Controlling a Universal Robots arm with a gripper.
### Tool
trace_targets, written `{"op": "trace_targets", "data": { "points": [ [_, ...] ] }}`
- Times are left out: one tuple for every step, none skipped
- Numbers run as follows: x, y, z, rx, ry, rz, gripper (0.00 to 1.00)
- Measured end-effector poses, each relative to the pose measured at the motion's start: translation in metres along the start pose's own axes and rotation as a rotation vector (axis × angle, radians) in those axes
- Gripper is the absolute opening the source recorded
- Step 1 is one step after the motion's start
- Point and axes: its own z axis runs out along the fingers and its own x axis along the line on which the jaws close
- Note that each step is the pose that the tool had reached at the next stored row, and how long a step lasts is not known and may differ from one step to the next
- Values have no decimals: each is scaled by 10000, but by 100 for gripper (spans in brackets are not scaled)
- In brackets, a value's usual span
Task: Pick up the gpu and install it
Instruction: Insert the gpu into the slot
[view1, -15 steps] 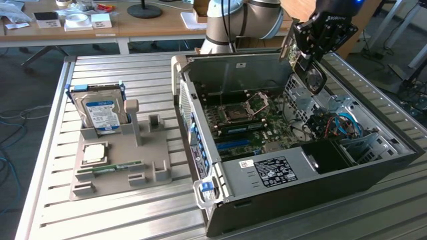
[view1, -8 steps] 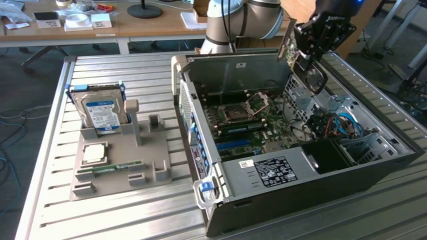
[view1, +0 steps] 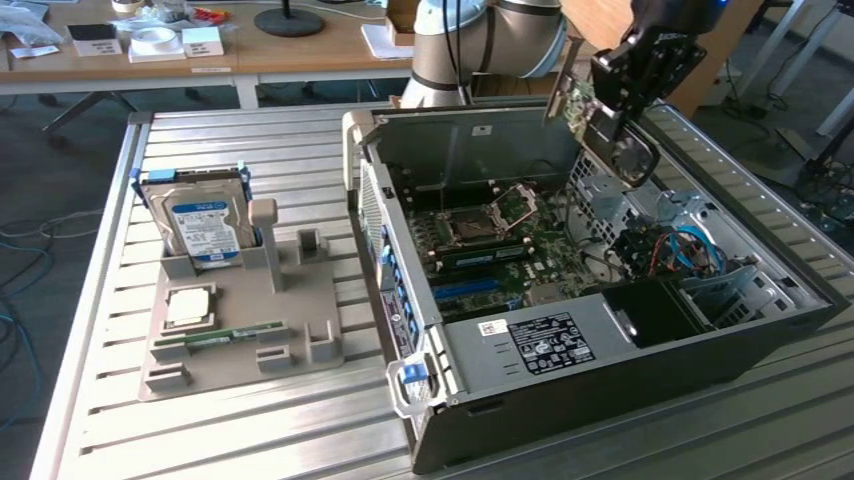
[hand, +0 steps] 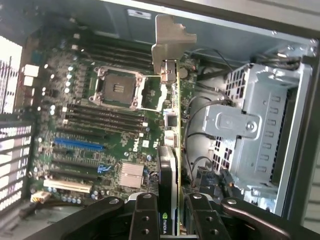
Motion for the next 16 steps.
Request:
{"op": "trace_targets", "data": {
  "points": [
    [0, 0, 0, -1, 6, -156, 27],
    [0, 0, 0, -2, 14, -311, 27],
    [0, 0, 0, 0, 21, -459, 27],
    [0, 0, 1, 4, 27, -595, 27],
    [1, 0, 2, 12, 35, -737, 27],
    [0, 0, 1, 21, 43, -868, 27],
    [0, 0, 1, 30, 51, -998, 27],
    [1, 0, 2, 37, 57, -1129, 27],
    [0, 0, 2, 45, 65, -1258, 27],
    [1, 0, 2, 54, 73, -1387, 27],
    [1, 0, 2, 60, 80, -1527, 27],
    [1, 0, 2, 62, 87, -1665, 27],
    [1, 0, 3, 64, 93, -1807, 27],
    [1, 0, 4, 66, 99, -1946, 27],
    [1, 0, 4, 70, 105, -2088, 27],
    [1, 0, 4, 73, 113, -2228, 27]
  ]
}}
